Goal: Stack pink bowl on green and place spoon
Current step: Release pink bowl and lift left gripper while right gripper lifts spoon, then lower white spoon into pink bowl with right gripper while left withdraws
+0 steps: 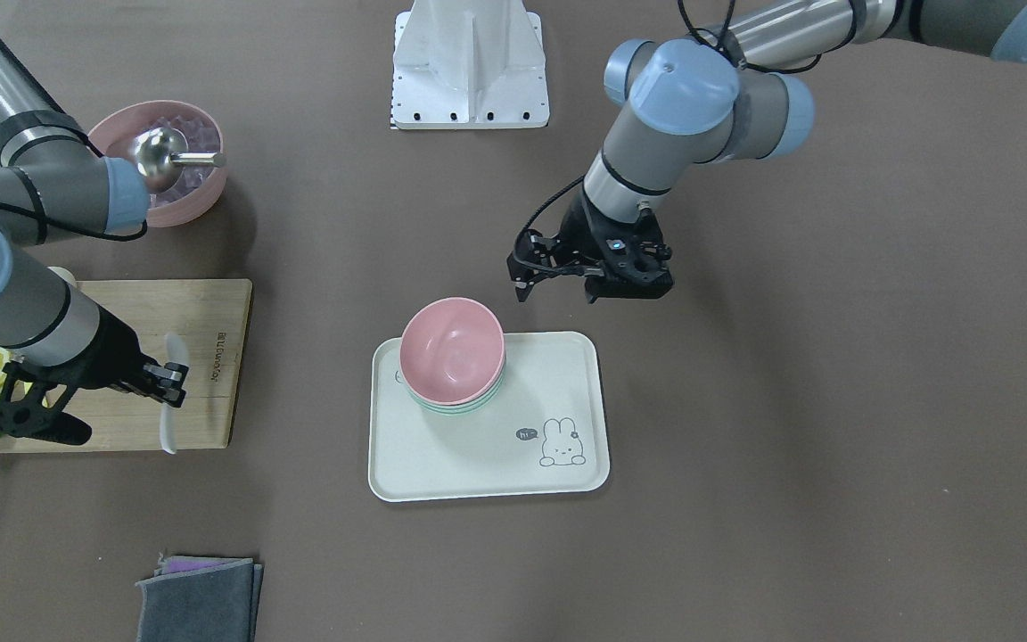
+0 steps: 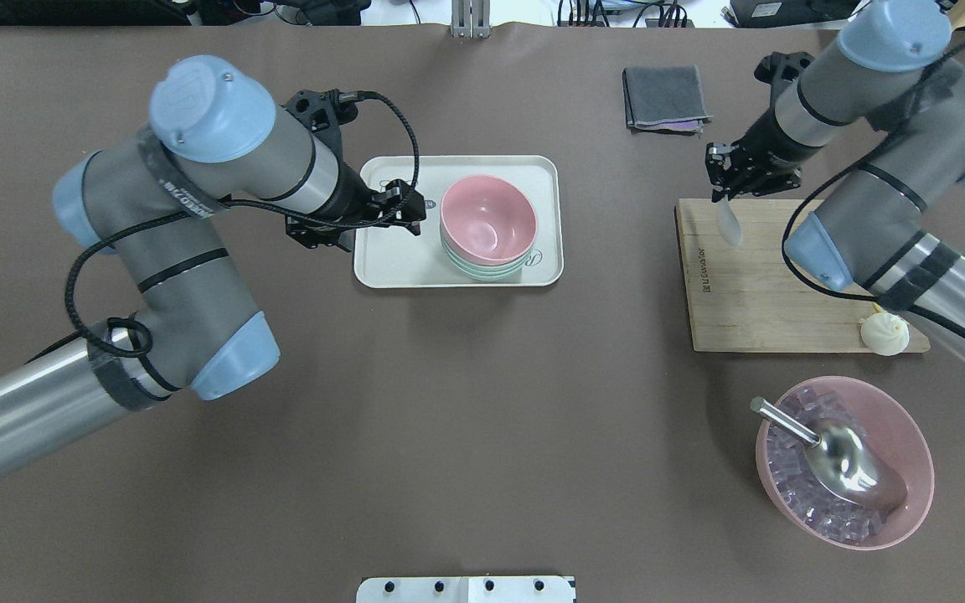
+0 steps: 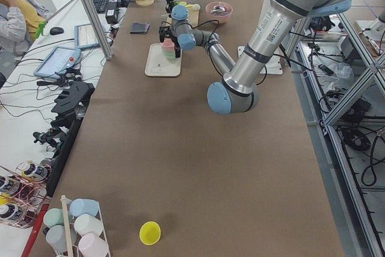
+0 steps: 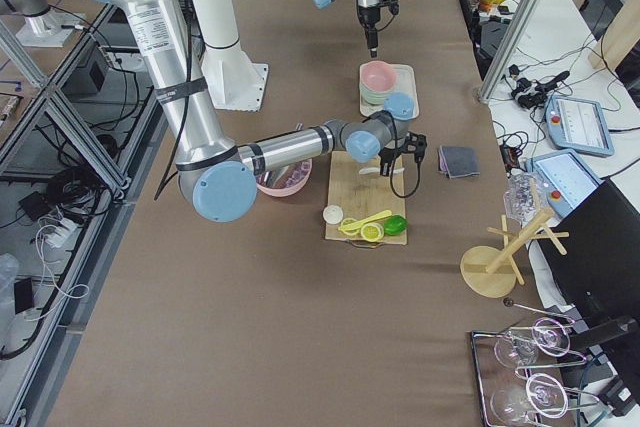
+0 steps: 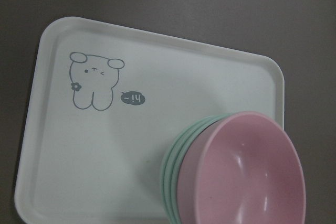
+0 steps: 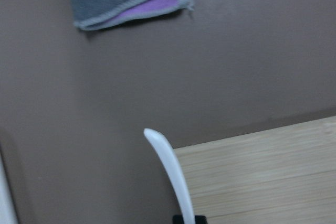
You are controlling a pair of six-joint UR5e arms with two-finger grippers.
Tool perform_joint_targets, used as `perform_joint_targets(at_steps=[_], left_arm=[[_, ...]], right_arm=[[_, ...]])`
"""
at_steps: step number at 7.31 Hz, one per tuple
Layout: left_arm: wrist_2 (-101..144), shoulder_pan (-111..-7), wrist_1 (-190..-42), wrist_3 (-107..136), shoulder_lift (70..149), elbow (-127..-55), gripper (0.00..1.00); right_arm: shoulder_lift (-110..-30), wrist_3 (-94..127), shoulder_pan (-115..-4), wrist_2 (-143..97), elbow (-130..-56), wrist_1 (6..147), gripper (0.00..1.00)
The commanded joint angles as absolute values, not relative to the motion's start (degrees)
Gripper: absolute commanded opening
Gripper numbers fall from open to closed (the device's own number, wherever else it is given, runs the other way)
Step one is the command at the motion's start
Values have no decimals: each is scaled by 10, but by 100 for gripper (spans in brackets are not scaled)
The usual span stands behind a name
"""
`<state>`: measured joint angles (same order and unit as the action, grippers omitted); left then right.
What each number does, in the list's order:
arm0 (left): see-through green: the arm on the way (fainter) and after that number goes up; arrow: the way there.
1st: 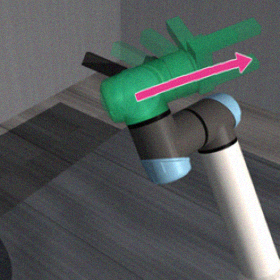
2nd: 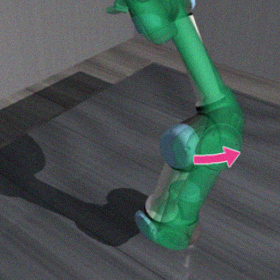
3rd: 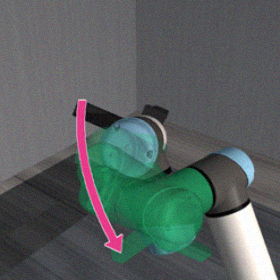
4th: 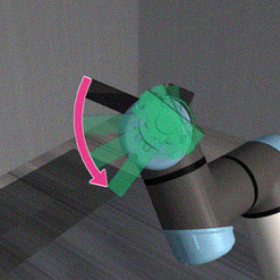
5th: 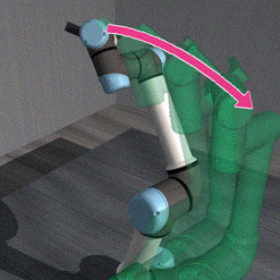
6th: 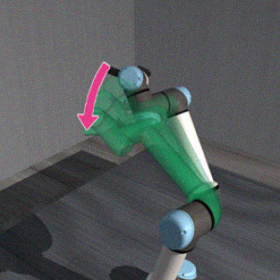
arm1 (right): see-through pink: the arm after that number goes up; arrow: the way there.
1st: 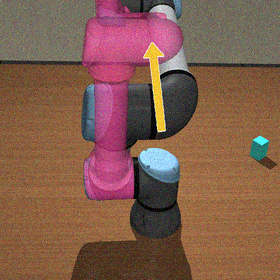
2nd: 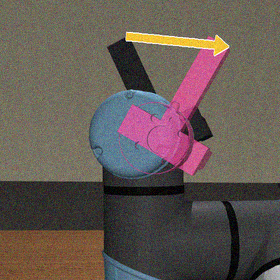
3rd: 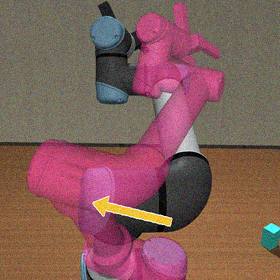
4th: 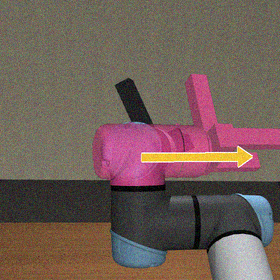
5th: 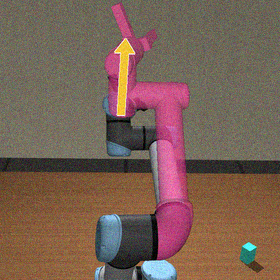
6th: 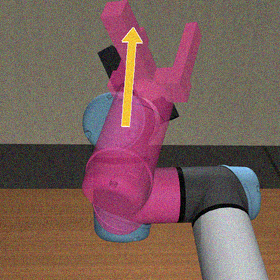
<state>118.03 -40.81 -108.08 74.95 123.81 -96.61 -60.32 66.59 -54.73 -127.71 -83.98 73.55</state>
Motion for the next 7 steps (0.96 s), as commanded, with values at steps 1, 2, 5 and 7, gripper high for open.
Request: perform_joint_targets(at_steps=[1, 2, 5, 7], left_arm=[[1231, -432, -1080, 688, 1152, -998, 97], [1256, -434, -1075, 679, 1138, -992, 97], [1316, -440, -1016, 672, 1137, -990, 97], [1320, -436, -981, 673, 1141, -987, 97]], right_arm=[[-494, 816, -505, -1254, -825, 753, 0], [-440, 870, -476, -1213, -794, 751, 0], [-373, 917, -427, -1159, -738, 744, 0], [-374, 916, -424, -1158, -745, 744, 100]])
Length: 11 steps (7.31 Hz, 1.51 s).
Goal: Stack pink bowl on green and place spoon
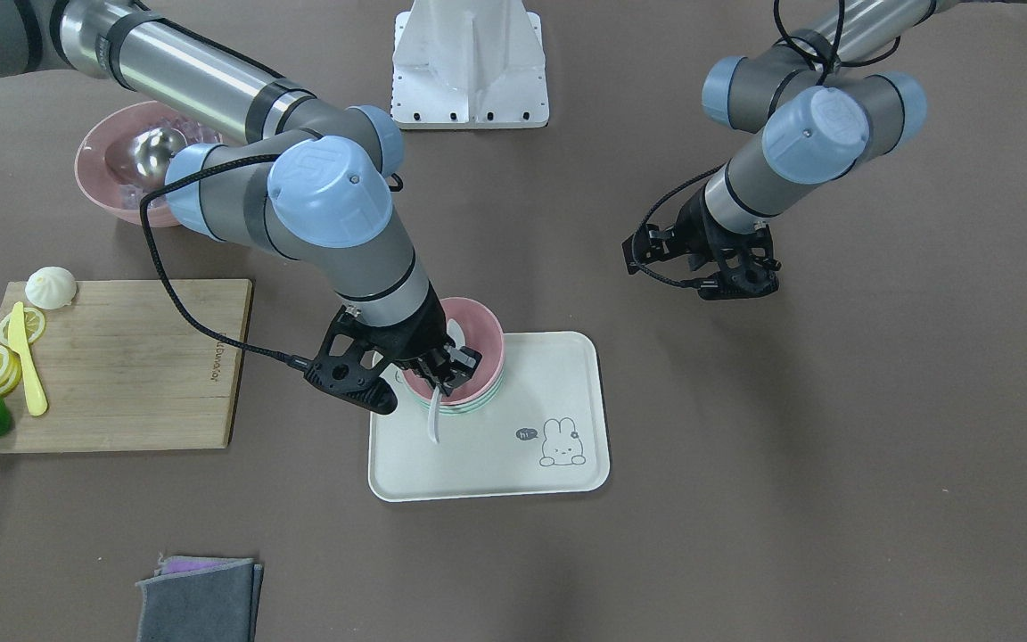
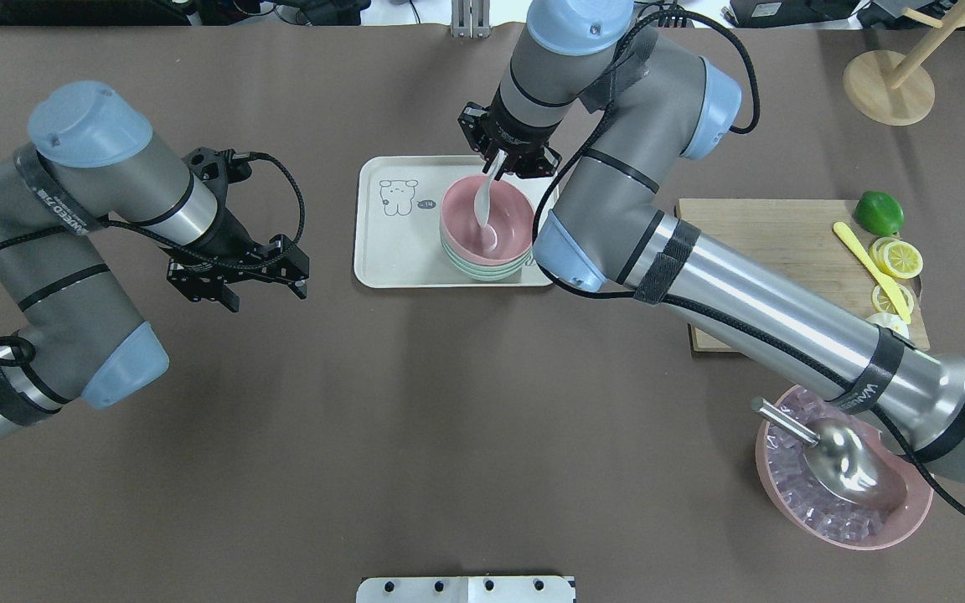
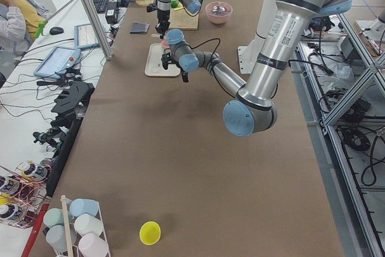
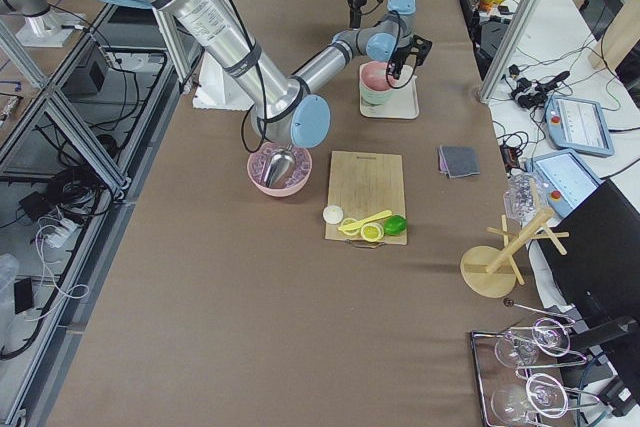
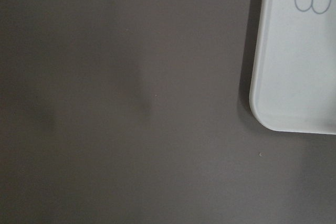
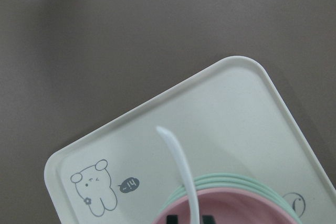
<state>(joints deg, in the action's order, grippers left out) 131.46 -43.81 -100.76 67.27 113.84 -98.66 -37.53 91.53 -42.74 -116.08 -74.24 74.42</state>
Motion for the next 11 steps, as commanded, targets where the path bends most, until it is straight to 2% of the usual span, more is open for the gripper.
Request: perform_joint_targets(at_steps=[1, 3, 4, 6, 7, 9, 11], left_arm=[[1324, -443, -973, 672, 1142, -992, 97], [1327, -525, -969, 572, 1116, -1015, 97], [1326, -564, -969, 523, 1098, -1025, 97], [1328, -632, -972, 368, 1010, -1038, 97], [1324, -658, -975, 289, 963, -1023, 98], [1320, -733, -976, 258, 936, -972, 97], [1323, -807, -978, 265, 931, -915, 98]], right_arm=[[-383, 899, -430, -1167, -761, 745, 100], [-520, 778, -513, -1269, -862, 751, 100], [-590, 690, -578, -1309, -888, 752, 100], [-699, 478, -670, -1340, -901, 753, 100], [-736, 370, -711, -1343, -898, 773, 100], [-752, 213, -766, -1345, -902, 860, 100], [-758, 207, -773, -1345, -910, 871, 100]])
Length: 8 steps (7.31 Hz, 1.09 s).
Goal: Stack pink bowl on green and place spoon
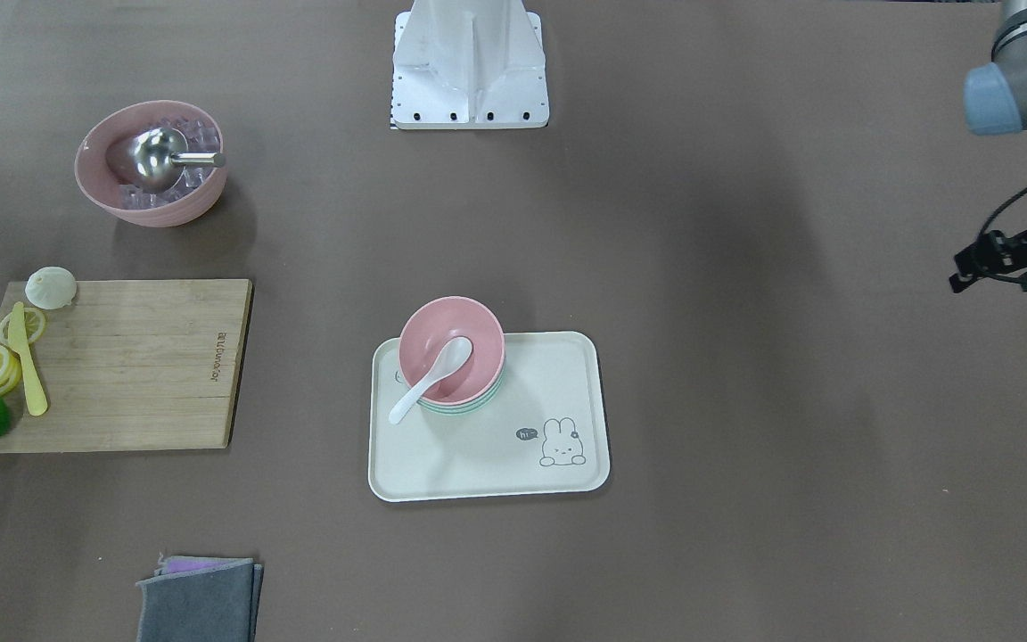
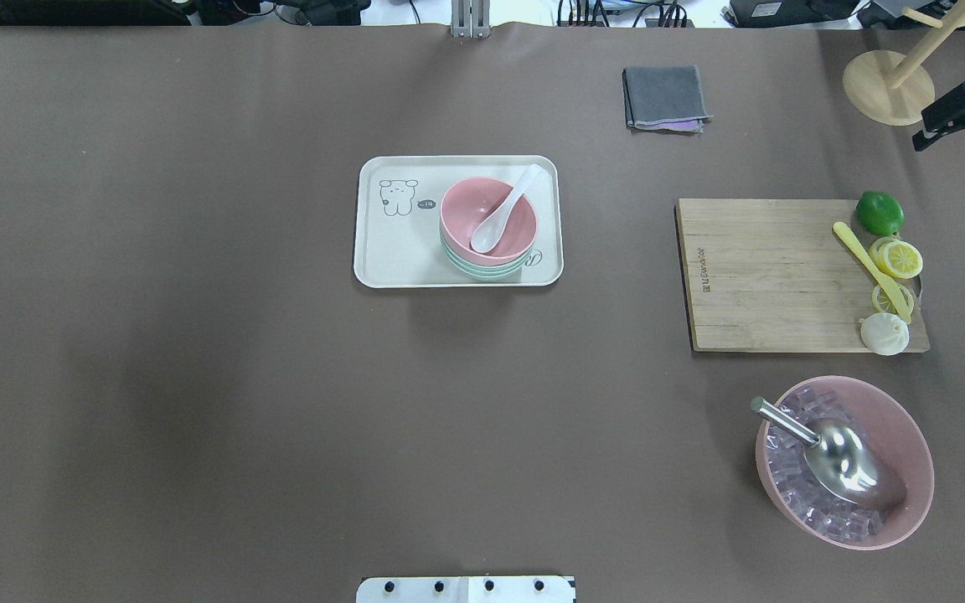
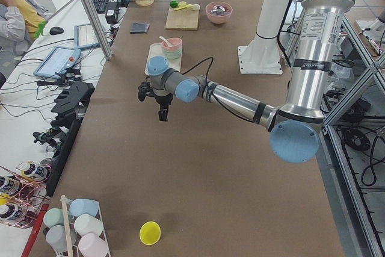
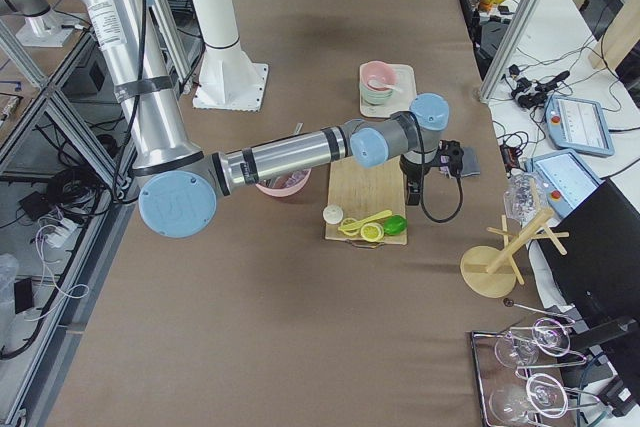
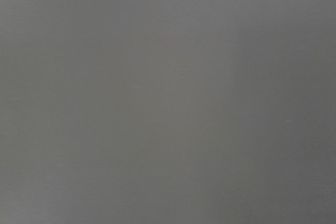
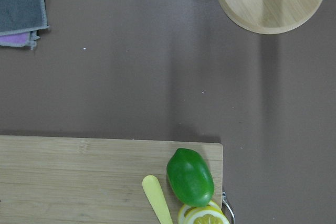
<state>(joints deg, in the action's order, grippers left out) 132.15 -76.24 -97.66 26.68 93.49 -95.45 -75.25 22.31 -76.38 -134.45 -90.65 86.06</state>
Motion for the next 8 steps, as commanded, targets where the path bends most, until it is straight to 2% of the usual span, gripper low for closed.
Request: perform_joint_targets(at_steps=[1, 4, 8], left_arm=[[1324, -814, -977, 267, 934, -909, 98], [1326, -813, -979, 265, 936, -895, 98], [1328, -813, -1021, 268, 936, -918, 98]], right_arm=[[-764, 207, -773, -1345, -913, 870, 100], [-766, 207, -773, -1344, -921, 871, 100], [-800, 198, -776, -1340, -927, 866, 100]])
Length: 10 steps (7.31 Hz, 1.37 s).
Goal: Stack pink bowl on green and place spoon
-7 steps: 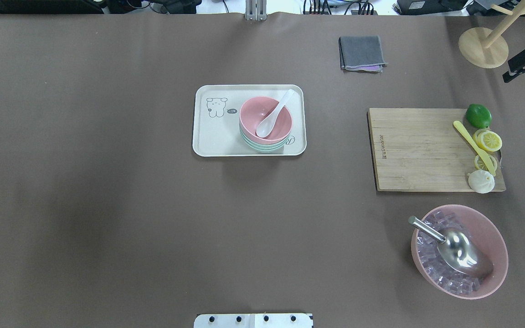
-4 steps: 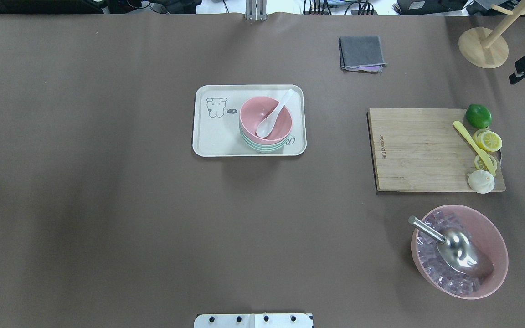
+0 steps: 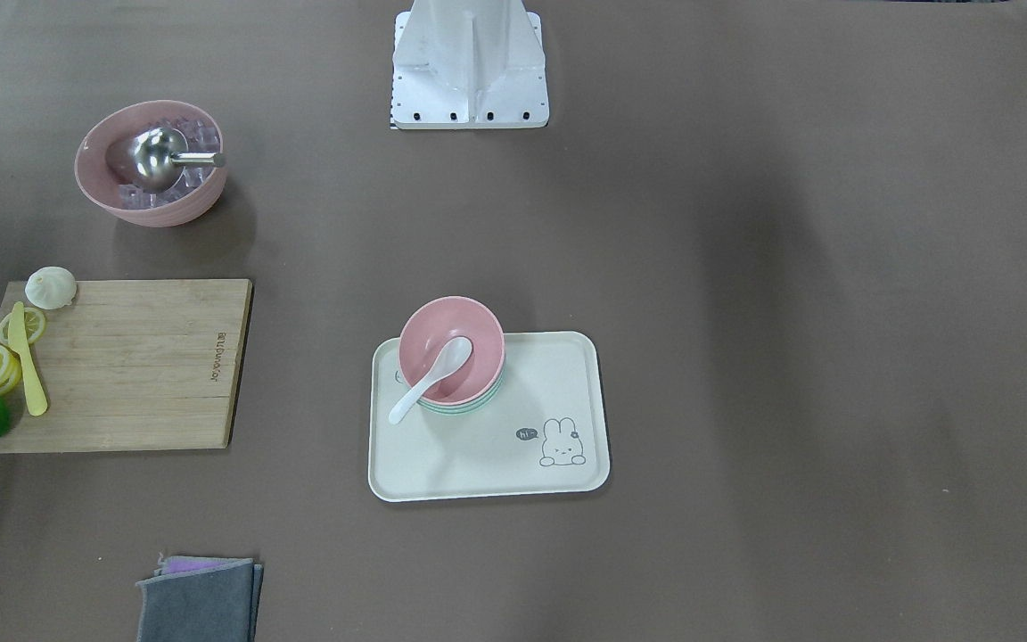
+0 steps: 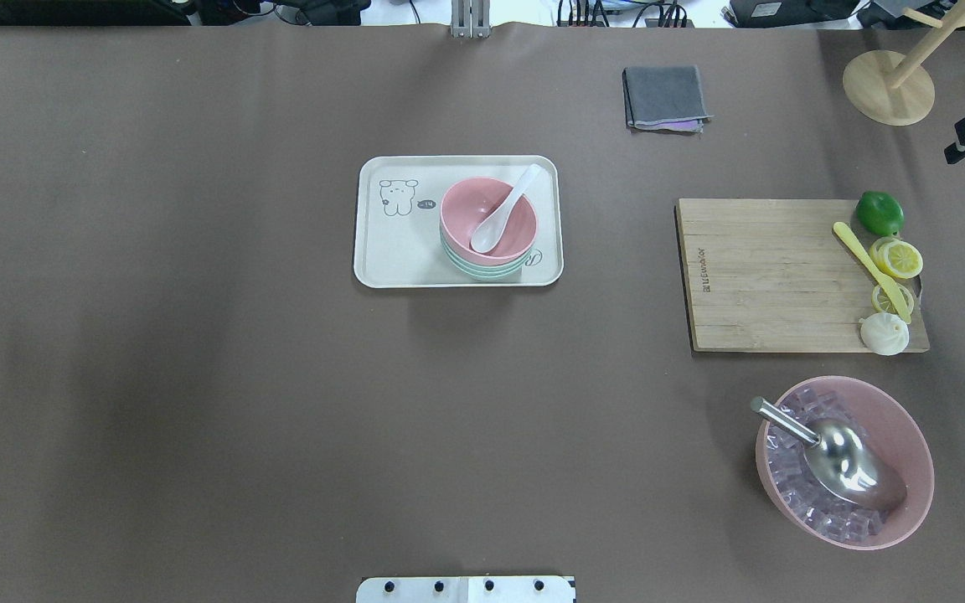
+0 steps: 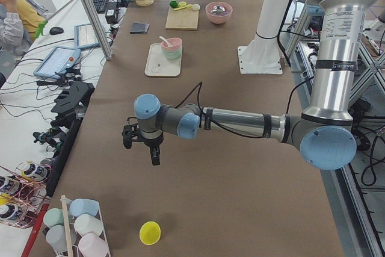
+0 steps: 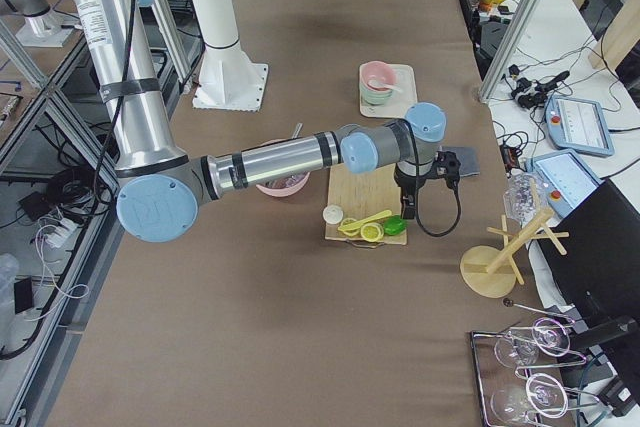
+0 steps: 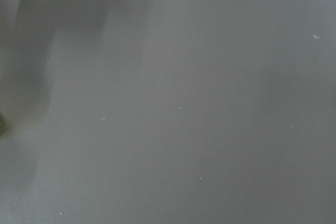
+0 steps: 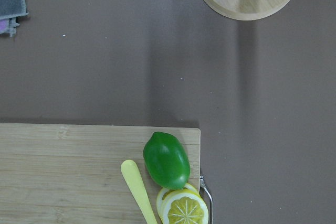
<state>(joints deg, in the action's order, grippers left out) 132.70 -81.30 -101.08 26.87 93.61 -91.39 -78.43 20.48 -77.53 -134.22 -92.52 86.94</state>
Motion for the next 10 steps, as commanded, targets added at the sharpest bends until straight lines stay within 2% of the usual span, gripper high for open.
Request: perform_joint_targets(at_steps=[1, 5, 7, 10], left_arm=[[1345, -812, -1022, 268, 936, -922, 98], [1390, -807, -1076, 261, 936, -930, 98], [1410, -804, -1094, 263, 917, -963, 98], [1408, -780, -1098, 262, 918, -954, 98]], right_arm=[[-802, 186, -779, -1340, -930, 868, 100], [-814, 186, -784, -1340, -951, 869, 100], [-810, 186, -776, -1344, -942, 870, 100], [-809, 191, -762, -1352, -954, 871, 100]])
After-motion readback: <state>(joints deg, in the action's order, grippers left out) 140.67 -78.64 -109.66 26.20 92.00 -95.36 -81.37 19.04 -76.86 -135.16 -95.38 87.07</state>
